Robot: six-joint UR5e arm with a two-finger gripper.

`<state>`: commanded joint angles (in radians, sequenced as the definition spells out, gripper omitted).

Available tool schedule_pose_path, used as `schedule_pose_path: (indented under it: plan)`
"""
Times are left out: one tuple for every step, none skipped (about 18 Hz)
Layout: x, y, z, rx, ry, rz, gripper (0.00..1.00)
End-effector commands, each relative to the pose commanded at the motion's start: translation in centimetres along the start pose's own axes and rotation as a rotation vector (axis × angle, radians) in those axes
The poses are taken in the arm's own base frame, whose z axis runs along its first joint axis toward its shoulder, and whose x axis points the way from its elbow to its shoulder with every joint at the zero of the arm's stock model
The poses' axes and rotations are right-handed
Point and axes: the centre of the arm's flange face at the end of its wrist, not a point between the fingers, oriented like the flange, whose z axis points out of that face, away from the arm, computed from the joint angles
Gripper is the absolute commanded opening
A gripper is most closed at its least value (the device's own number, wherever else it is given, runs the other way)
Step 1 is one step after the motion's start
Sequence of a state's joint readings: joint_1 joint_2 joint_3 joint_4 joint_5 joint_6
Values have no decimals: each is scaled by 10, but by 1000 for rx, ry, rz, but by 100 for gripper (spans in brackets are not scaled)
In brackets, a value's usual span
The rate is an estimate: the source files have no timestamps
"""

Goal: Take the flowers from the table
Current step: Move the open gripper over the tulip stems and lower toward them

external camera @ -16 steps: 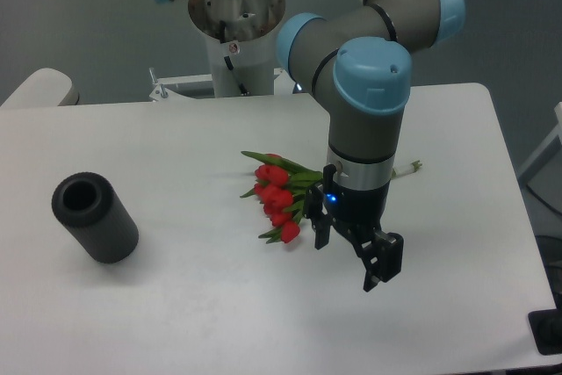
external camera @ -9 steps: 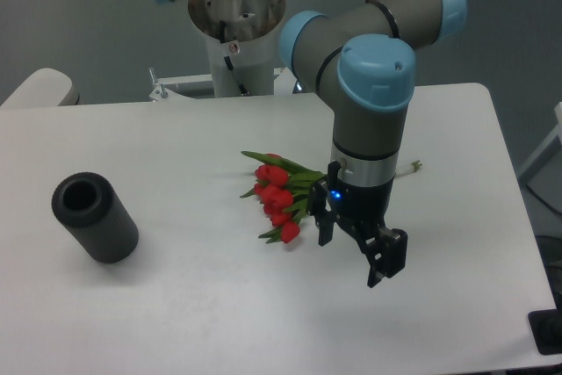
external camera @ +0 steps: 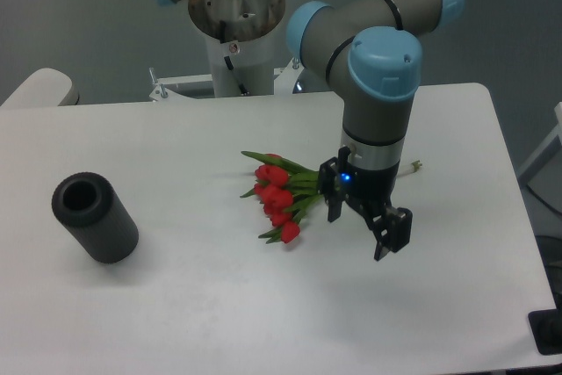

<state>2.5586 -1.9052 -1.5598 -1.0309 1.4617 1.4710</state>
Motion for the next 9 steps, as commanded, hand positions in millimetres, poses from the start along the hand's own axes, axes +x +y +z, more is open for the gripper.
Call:
schedule_pose_path:
  plan:
    - [8, 5, 12, -30, 23, -2, 99]
    - [17, 11, 24, -69, 47, -3, 99]
    - [23, 16, 31, -103, 61, -3, 99]
    - [27, 19, 37, -122, 74, -3, 99]
    - [39, 22, 52, -131, 109, 25, 99]
    - [41, 23, 55, -130, 118, 47, 99]
    - [44, 24, 58, -129, 129, 73, 99]
    - [49, 26, 64, -136, 146, 98, 99]
    - [55, 30, 70, -162, 162, 123, 99]
